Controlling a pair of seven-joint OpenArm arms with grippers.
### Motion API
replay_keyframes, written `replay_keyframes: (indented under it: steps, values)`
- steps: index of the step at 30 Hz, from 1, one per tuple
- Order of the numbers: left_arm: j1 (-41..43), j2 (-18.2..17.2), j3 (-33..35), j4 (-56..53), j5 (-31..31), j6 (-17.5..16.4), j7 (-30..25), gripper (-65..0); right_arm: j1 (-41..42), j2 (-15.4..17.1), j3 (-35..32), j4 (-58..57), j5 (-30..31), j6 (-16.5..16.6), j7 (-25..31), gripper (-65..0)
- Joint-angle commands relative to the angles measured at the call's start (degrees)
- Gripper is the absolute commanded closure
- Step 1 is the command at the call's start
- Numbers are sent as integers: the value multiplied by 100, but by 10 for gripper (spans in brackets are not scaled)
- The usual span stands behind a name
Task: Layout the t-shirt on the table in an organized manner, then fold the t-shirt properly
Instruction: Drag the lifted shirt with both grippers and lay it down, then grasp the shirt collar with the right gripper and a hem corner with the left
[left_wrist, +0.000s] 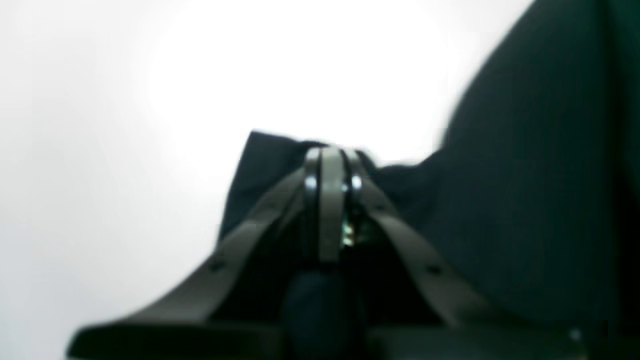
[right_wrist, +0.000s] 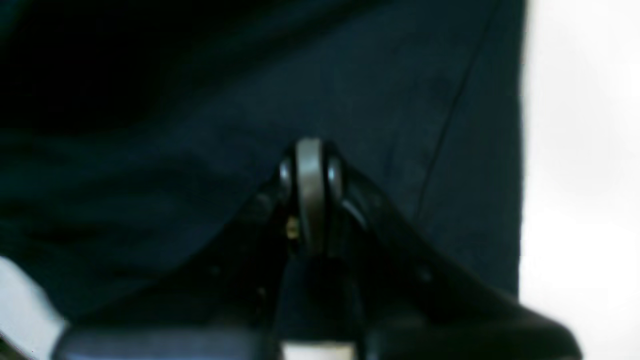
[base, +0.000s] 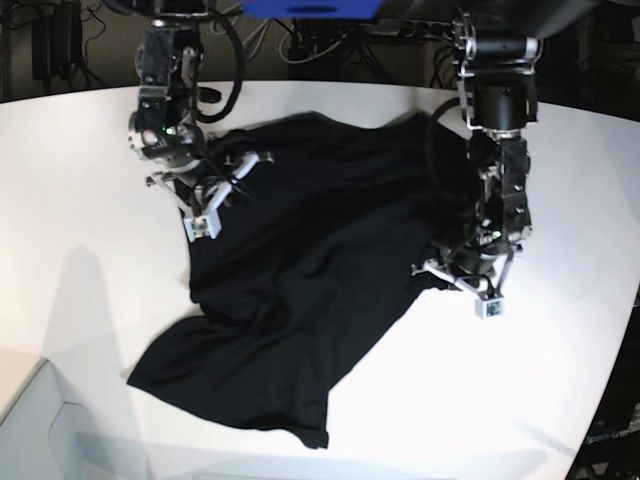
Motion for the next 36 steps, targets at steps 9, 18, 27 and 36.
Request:
replay_keyframes:
  steps: [9,18,27,36]
  values:
    - [699,-522,-414,448,-9,2,48,-1,949,955,6,-1756,-69,-48,911,0]
    - [2439,207,-1082,2584,-9,2,74,-1,2426,1649,15,-3093,-78,-48,955,0]
    - [2791,1069,-1038,4439,-9,2,74,-1,3015,1799,393,-2600,-60,-48,938,0]
    - [1077,744,-414,3094,44,38,74,-1,1116,612,938,-33,-51,-48,885,0]
